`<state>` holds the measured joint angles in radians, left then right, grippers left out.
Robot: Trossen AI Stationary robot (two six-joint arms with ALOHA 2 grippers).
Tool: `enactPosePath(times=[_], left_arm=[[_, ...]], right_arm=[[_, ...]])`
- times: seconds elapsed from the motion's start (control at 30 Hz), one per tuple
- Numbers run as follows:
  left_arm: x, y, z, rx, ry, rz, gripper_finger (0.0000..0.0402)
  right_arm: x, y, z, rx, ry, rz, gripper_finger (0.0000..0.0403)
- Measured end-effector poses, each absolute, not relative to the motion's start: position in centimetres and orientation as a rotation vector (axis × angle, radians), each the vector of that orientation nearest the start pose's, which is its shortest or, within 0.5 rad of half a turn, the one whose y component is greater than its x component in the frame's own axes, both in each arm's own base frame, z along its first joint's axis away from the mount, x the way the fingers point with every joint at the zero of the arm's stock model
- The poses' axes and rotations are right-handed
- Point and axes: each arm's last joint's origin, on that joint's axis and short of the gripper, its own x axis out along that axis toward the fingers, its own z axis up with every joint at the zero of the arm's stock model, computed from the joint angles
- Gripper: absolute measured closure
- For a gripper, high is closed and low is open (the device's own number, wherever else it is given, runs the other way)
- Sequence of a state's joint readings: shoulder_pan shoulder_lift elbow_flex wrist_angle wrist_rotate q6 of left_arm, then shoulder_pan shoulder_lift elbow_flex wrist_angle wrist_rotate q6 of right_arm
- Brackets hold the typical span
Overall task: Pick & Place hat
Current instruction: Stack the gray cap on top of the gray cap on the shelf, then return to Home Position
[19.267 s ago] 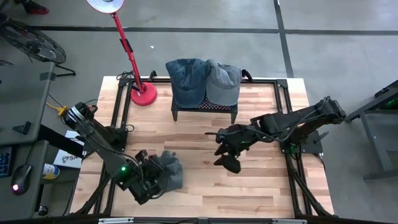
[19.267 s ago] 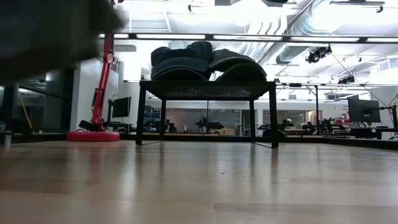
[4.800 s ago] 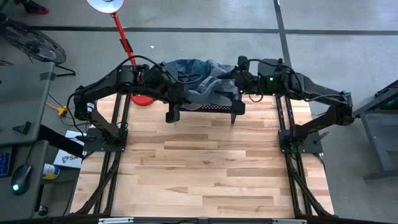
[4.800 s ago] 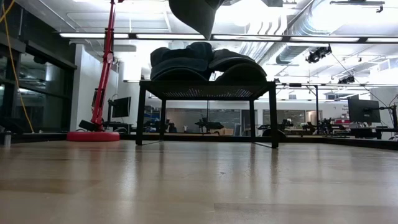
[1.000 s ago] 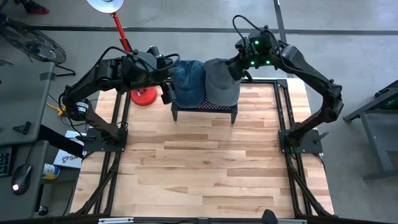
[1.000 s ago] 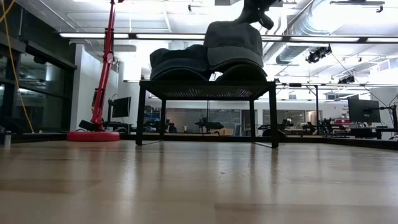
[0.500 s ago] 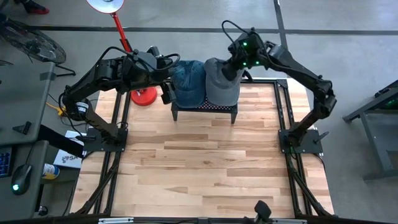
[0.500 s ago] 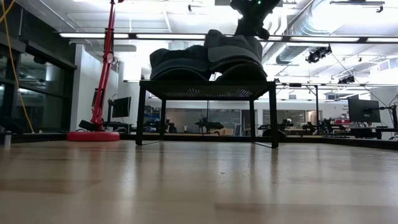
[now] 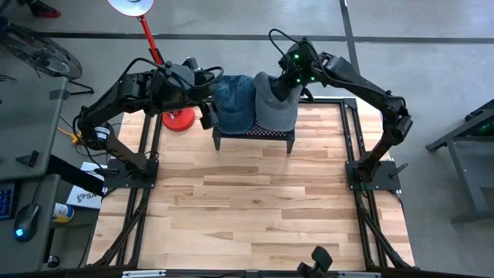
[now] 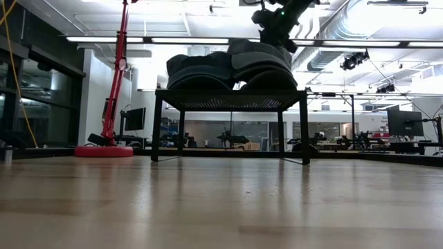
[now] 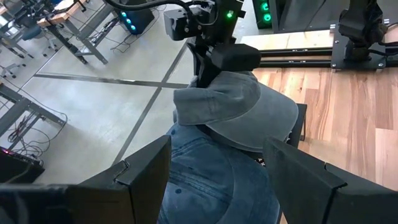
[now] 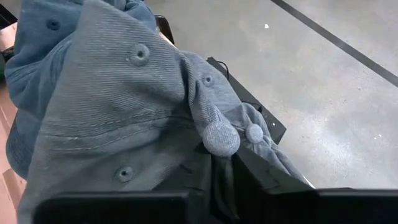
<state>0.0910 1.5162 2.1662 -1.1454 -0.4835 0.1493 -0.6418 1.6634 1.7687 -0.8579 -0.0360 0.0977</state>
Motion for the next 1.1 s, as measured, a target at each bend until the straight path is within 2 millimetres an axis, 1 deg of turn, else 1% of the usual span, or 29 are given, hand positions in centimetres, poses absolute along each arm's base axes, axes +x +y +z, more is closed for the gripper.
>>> enactPosePath(times=[0.13, 0.23, 0.33, 0.47, 0.73, 0.87, 0.97, 1.1], left_arm=[[24.4, 3.6, 51.9, 0.240, 0.534, 0.525, 0.0151], [24.4, 3.6, 51.9, 0.240, 0.534, 0.525, 0.0151], [24.4, 3.6, 51.9, 0.239, 0.534, 0.526, 0.0151], [24.4, 3.6, 51.9, 0.237, 0.533, 0.526, 0.0151], [24.0, 3.5, 52.1, 0.237, 0.526, 0.527, 0.0151], [24.0, 3.5, 52.1, 0.238, 0.526, 0.524, 0.0151], [23.9, 3.5, 51.9, 0.222, 0.547, 0.526, 0.0151], [23.3, 3.5, 50.9, 0.212, 0.660, 0.515, 0.0151]], right_arm=[[28.3, -21.0, 38.6, 0.340, 0.693, -0.612, 0.0320], [28.2, -21.0, 39.1, 0.346, 0.678, -0.615, 0.0294], [27.9, -20.7, 40.0, 0.346, 0.655, -0.619, 0.0274], [26.9, -20.0, 41.4, 0.323, 0.617, -0.622, 0.0257], [24.3, -18.0, 44.6, 0.283, 0.506, -0.632, 0.0240], [22.9, -17.0, 46.0, 0.256, 0.457, -0.622, 0.0239], [21.3, -15.5, 47.0, 0.240, 0.454, -0.550, 0.0241], [18.8, -13.3, 47.9, 0.220, 0.449, -0.470, 0.0241]])
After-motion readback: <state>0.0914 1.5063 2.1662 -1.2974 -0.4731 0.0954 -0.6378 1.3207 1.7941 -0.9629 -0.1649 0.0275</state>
